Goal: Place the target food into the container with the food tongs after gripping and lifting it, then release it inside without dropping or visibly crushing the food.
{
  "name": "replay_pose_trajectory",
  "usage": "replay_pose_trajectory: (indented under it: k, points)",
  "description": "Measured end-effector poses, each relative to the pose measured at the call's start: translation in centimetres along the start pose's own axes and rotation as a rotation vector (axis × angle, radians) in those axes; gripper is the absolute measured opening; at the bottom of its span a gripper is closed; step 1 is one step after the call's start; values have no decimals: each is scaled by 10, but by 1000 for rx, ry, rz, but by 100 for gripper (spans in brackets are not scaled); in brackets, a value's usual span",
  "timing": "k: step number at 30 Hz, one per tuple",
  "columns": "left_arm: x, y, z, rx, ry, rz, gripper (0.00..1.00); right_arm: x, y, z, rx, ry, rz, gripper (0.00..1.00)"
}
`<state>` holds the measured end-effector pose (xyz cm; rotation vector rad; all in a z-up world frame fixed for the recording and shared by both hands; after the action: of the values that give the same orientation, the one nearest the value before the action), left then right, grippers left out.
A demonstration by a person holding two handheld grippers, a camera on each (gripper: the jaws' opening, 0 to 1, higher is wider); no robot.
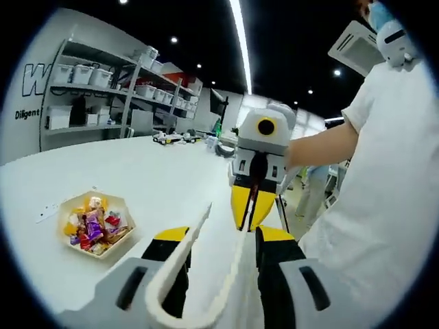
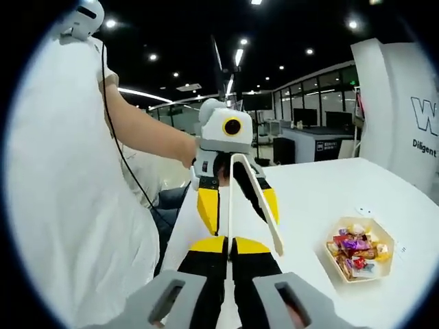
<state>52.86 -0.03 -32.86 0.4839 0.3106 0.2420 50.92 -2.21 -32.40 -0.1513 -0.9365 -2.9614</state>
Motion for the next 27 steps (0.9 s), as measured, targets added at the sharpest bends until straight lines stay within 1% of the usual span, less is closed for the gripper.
replay_pose_trajectory:
  k: [2,3,6,7,8,11,14,17,20,21,24,25,26,27]
  points:
    - [0,1,-2,17,-12,15,34,-1,1,-3,8,1,-9,0]
    - [3,2,-5,35,-26,35,34,-1,3,-4,12,-2,-11,0]
    - [7,5,-9,55,-32,53,34,0,6,-9,28,3,-21,0]
    - [9,6,-13,77,-40,69,34,1,6,-9,32,5,-23,0]
    - [10,7,-14,85,-45,75,35,2,7,-11,42,10,-29,0]
    - [10,9,-17,106,-49,85,37,3,8,-14,65,16,-38,0]
    - [11,11,-20,136,-72,120,37,3,8,-18,90,21,-43,0]
    - [9,10,-21,160,-97,133,37,3,7,-23,111,24,-54,0]
    - [10,10,-24,208,-135,171,37,5,5,-29,145,33,-60,0]
    - [11,10,-26,232,-152,185,37,5,4,-31,157,41,-61,0]
    - [5,7,-31,284,-171,163,35,6,3,-34,177,44,-68,0]
    - [3,6,-35,317,-192,155,34,6,3,-36,187,49,-70,0]
    - [2,5,-37,331,-197,154,34,6,2,-37,192,50,-72,0]
    - [4,4,-40,361,-219,168,34,7,1,-39,211,60,-77,0]
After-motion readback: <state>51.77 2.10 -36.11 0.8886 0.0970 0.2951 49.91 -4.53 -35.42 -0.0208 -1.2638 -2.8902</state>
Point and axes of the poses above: the point that each gripper's makers call its tool centre point, and the gripper's own axes: y roughly backward along the fingers, x roughly to its left, z roughly out of its top, the point moved 1 cm from there along y, roughly backward along the fingers, and after that the axes turned 14 degrees about x, right-handed, at the moved point
